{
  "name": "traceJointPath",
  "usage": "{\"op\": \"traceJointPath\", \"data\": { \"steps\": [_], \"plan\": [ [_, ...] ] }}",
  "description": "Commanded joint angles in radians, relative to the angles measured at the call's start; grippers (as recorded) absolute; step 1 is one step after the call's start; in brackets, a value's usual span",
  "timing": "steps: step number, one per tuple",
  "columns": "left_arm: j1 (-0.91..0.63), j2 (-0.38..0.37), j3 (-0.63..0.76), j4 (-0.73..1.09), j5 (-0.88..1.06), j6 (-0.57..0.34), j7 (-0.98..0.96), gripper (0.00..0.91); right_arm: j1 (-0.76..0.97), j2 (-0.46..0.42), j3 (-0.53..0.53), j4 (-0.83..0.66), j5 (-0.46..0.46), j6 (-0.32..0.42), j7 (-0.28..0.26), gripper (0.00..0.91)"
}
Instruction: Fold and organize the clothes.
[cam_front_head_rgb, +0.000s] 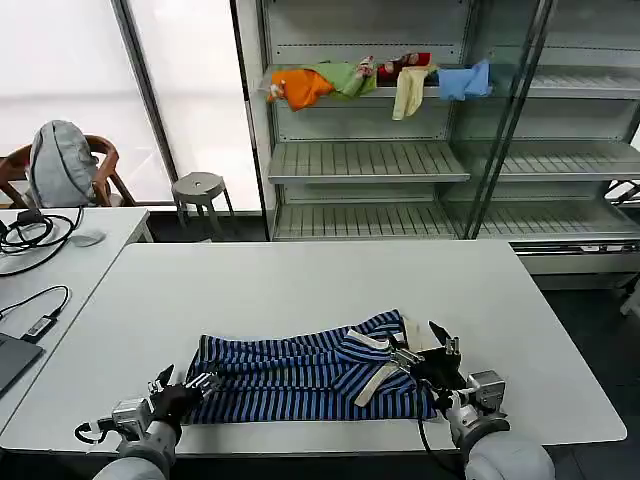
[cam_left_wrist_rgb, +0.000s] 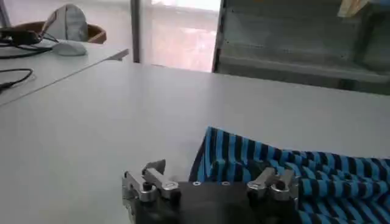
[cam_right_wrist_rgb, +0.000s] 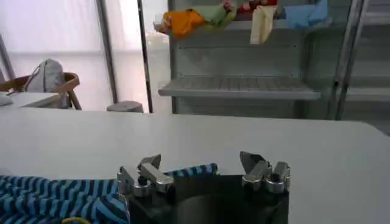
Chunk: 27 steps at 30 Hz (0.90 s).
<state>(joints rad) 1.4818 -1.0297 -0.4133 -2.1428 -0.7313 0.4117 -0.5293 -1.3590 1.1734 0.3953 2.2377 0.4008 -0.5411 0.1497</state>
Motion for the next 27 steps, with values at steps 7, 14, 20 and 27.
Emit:
{"op": "traceJointPath", "data": {
  "steps": [7, 14, 20, 27],
  "plan": [
    [-0.004, -0.002, 0.052, 0.034, 0.009, 0.035, -0.057, 0.907, -0.002, 0.004, 0.003, -0.005, -0.019, 0.002, -0.003, 0.907],
    [0.013, -0.003, 0.065, 0.025, 0.022, 0.036, -0.051, 0.574, 0.005, 0.01, 0.002, -0.011, -0.022, 0.004, -0.003, 0.907],
    [0.02, -0.001, 0.072, 0.019, 0.053, 0.035, -0.032, 0.01, 0.003, 0.012, 0.0, -0.014, -0.022, 0.004, -0.003, 0.907],
    [0.018, -0.013, 0.093, 0.027, 0.081, 0.034, -0.015, 0.01, -0.005, 0.011, -0.003, -0.015, -0.028, 0.004, -0.002, 0.907]
  ]
}}
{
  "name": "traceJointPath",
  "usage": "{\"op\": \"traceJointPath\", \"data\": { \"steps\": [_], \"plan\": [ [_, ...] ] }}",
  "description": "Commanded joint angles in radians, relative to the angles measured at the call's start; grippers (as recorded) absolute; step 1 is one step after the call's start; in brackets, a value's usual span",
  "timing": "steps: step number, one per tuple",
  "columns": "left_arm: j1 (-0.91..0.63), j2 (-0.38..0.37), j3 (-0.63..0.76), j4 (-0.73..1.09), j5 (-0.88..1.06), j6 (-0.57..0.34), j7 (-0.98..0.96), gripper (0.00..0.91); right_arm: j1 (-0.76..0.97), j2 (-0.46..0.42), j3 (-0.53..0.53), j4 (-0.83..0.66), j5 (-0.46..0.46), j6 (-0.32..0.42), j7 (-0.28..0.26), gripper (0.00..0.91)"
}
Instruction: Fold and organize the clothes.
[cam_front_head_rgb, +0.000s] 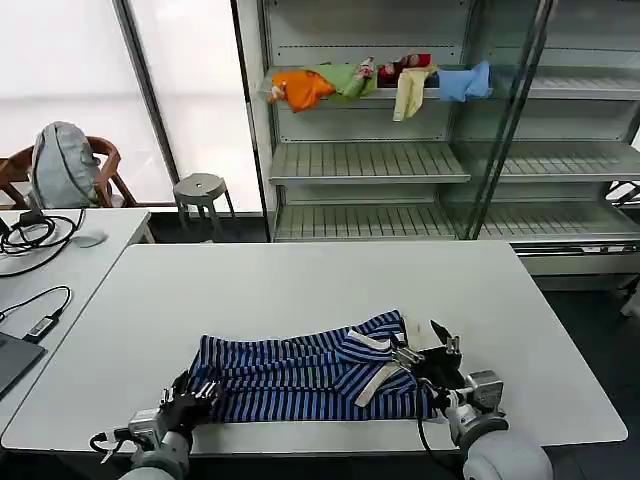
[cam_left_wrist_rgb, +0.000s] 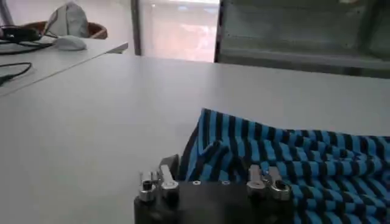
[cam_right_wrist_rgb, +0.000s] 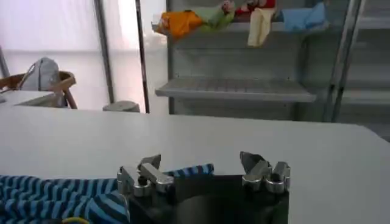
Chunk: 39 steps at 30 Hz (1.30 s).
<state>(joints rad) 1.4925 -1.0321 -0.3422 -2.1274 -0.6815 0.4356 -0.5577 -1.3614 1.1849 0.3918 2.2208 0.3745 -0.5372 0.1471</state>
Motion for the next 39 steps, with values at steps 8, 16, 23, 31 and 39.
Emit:
{"op": "traceJointPath", "data": {
  "steps": [8, 16, 23, 31, 39],
  "plan": [
    [-0.013, -0.014, 0.018, 0.02, 0.08, 0.008, 0.036, 0.01, -0.001, 0.001, -0.002, 0.0, -0.008, 0.0, 0.002, 0.907],
    [-0.005, 0.056, -0.219, 0.004, 0.1, 0.044, 0.173, 0.01, 0.009, -0.004, 0.002, 0.0, -0.011, 0.0, 0.001, 0.907],
    [0.065, 0.137, -0.509, 0.06, 0.097, 0.081, 0.229, 0.01, 0.027, -0.003, 0.046, 0.004, 0.0, 0.002, -0.006, 0.907],
    [0.083, 0.237, -0.756, 0.166, 0.111, 0.1, 0.324, 0.01, 0.036, -0.005, 0.04, -0.003, 0.003, 0.009, -0.01, 0.907],
    [0.08, 0.202, -0.702, -0.019, 0.125, 0.133, 0.341, 0.01, 0.023, 0.0, 0.044, -0.002, 0.001, 0.011, -0.011, 0.907]
  ]
}}
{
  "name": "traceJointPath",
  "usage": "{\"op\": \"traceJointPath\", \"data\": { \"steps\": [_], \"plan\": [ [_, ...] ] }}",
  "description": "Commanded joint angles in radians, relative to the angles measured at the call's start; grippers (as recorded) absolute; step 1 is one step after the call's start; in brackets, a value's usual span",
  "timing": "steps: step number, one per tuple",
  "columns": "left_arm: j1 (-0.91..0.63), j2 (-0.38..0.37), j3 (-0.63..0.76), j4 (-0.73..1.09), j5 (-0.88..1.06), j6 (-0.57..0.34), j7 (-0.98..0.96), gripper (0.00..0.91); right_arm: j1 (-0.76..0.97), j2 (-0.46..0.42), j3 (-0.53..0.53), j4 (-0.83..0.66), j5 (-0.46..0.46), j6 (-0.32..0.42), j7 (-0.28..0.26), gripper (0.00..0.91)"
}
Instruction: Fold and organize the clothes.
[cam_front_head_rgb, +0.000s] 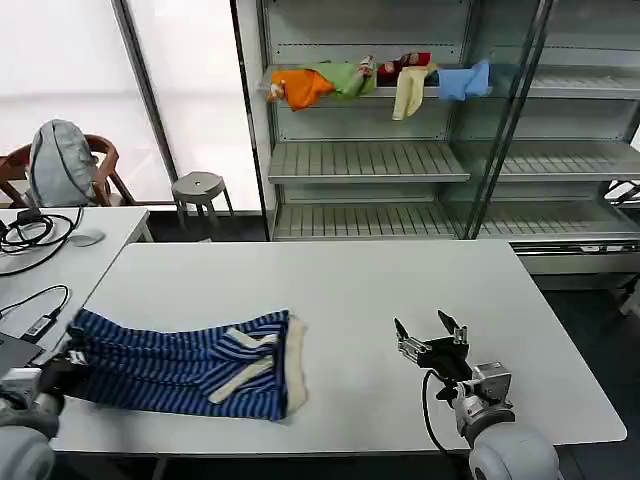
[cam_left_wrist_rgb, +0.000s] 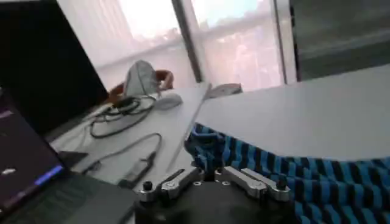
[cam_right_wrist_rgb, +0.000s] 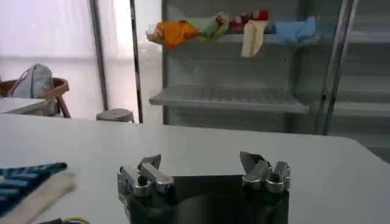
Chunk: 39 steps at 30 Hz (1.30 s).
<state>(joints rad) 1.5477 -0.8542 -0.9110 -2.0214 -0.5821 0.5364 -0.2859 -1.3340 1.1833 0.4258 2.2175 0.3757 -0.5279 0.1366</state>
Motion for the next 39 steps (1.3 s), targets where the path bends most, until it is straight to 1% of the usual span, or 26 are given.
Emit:
{"op": "traceJointPath", "data": {
  "steps": [1, 2, 4, 6, 12, 16, 22, 23, 30, 33, 34, 35, 39],
  "plan": [
    [0.028, 0.007, -0.106, -0.163, 0.029, 0.04, 0.072, 0.01, -0.008, 0.001, 0.014, 0.004, -0.001, 0.002, -0.001, 0.907],
    [0.03, -0.002, -0.086, -0.182, 0.031, 0.04, 0.075, 0.01, -0.011, 0.002, 0.017, 0.006, -0.001, 0.002, 0.0, 0.907],
    [0.027, -0.031, -0.01, -0.236, 0.075, 0.04, 0.093, 0.01, -0.015, 0.001, 0.023, 0.01, -0.003, 0.002, 0.0, 0.907],
    [0.008, -0.044, 0.066, -0.263, 0.084, 0.04, 0.094, 0.01, -0.02, 0.001, 0.027, 0.014, -0.005, 0.001, 0.001, 0.907],
    [-0.09, -0.076, 0.282, -0.292, 0.107, 0.04, 0.088, 0.01, -0.043, 0.006, 0.041, 0.034, -0.018, -0.001, 0.003, 0.907],
    [-0.126, -0.107, 0.375, -0.297, 0.136, 0.041, 0.09, 0.01, -0.057, 0.007, 0.061, 0.047, -0.023, -0.004, 0.005, 0.907],
    [-0.144, -0.147, 0.482, -0.296, 0.14, 0.042, 0.072, 0.02, -0.077, 0.008, 0.088, 0.062, -0.028, -0.006, 0.006, 0.907],
    [-0.144, -0.151, 0.49, -0.296, 0.139, 0.042, 0.069, 0.01, -0.079, 0.01, 0.089, 0.062, -0.03, -0.006, 0.006, 0.907],
    [-0.189, -0.2, 0.597, -0.25, 0.147, 0.042, 0.033, 0.02, -0.084, 0.013, 0.091, 0.067, -0.037, -0.008, 0.008, 0.907],
    [-0.211, -0.21, 0.608, -0.207, 0.16, 0.041, 0.024, 0.01, -0.083, 0.013, 0.092, 0.069, -0.037, -0.009, 0.009, 0.907],
    [-0.218, -0.212, 0.607, -0.197, 0.16, 0.041, 0.015, 0.02, -0.084, 0.013, 0.092, 0.069, -0.037, -0.009, 0.009, 0.907],
    [-0.229, -0.213, 0.602, -0.178, 0.163, 0.041, 0.008, 0.01, -0.084, 0.013, 0.092, 0.07, -0.037, -0.009, 0.009, 0.907],
    [-0.259, -0.214, 0.576, -0.128, 0.182, 0.039, -0.04, 0.02, -0.085, 0.013, 0.094, 0.069, -0.037, -0.01, 0.008, 0.907]
  ]
}}
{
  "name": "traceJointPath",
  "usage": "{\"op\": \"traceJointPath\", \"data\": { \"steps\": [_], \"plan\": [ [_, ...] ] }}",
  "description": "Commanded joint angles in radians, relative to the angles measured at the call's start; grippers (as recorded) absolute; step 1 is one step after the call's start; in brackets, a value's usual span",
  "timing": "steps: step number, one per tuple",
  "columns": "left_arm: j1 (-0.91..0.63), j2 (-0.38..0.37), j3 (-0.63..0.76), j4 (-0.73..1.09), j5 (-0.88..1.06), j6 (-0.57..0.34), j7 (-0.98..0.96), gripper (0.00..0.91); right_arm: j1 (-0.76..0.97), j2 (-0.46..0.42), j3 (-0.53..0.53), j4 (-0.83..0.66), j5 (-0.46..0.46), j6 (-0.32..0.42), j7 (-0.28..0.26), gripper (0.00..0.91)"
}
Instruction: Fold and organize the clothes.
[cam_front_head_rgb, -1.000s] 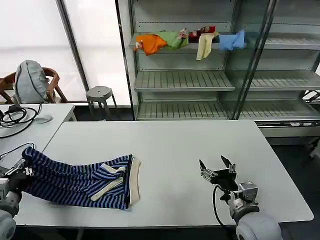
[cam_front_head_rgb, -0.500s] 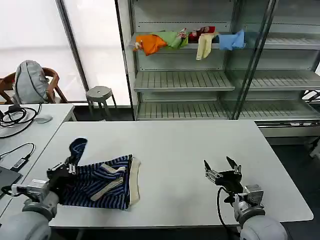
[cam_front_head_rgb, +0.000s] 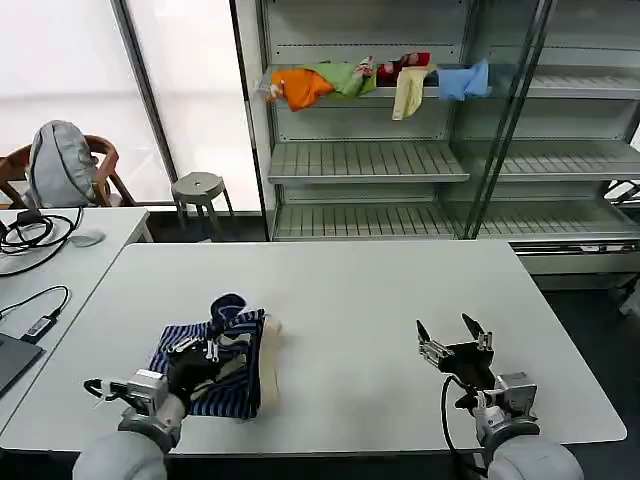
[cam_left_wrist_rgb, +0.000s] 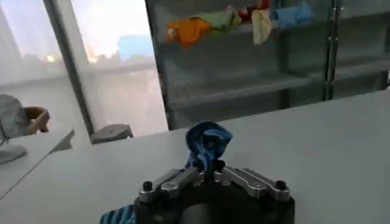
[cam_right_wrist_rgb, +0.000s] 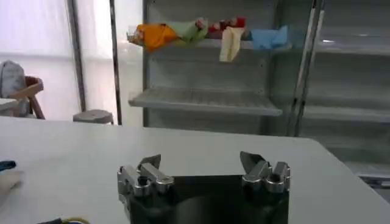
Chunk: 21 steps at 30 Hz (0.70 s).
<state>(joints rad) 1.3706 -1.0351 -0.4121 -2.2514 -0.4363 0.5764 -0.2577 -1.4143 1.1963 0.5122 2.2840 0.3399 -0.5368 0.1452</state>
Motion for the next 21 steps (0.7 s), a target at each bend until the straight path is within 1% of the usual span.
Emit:
{"op": "traceJointPath", "data": {
  "steps": [1, 2, 7, 11, 16, 17, 18, 20, 21],
  "plan": [
    [-0.086, -0.032, 0.07, 0.106, 0.036, -0.004, -0.088, 0.02, -0.005, -0.001, 0.009, 0.0, -0.001, -0.001, -0.001, 0.907],
    [-0.089, -0.029, 0.06, 0.108, 0.036, -0.007, -0.103, 0.01, -0.004, -0.001, 0.009, -0.001, -0.001, 0.0, -0.001, 0.907],
    [-0.081, -0.018, 0.047, 0.077, 0.026, -0.011, -0.103, 0.02, 0.003, -0.002, 0.002, -0.007, -0.001, 0.0, -0.002, 0.907],
    [-0.045, -0.031, 0.101, 0.086, 0.087, -0.015, -0.097, 0.01, 0.01, -0.002, -0.007, -0.012, -0.001, -0.001, -0.002, 0.907],
    [-0.025, -0.053, 0.153, 0.117, 0.1, -0.019, -0.078, 0.02, 0.009, -0.003, -0.006, -0.011, -0.001, 0.0, -0.003, 0.907],
    [-0.018, -0.053, 0.16, 0.106, 0.095, -0.007, -0.053, 0.091, 0.007, -0.004, -0.003, -0.011, 0.0, 0.0, -0.004, 0.907],
    [-0.017, -0.054, 0.159, 0.094, 0.052, -0.005, -0.034, 0.907, 0.006, -0.005, 0.0, -0.01, 0.001, 0.0, -0.004, 0.907],
    [-0.025, -0.061, 0.157, 0.071, -0.054, -0.047, -0.028, 0.907, 0.002, -0.008, 0.008, -0.01, 0.003, 0.0, -0.006, 0.907],
    [-0.03, -0.064, 0.155, 0.068, -0.075, -0.054, -0.015, 0.907, 0.0, -0.009, 0.01, -0.01, 0.003, 0.0, -0.006, 0.907]
  ]
}}
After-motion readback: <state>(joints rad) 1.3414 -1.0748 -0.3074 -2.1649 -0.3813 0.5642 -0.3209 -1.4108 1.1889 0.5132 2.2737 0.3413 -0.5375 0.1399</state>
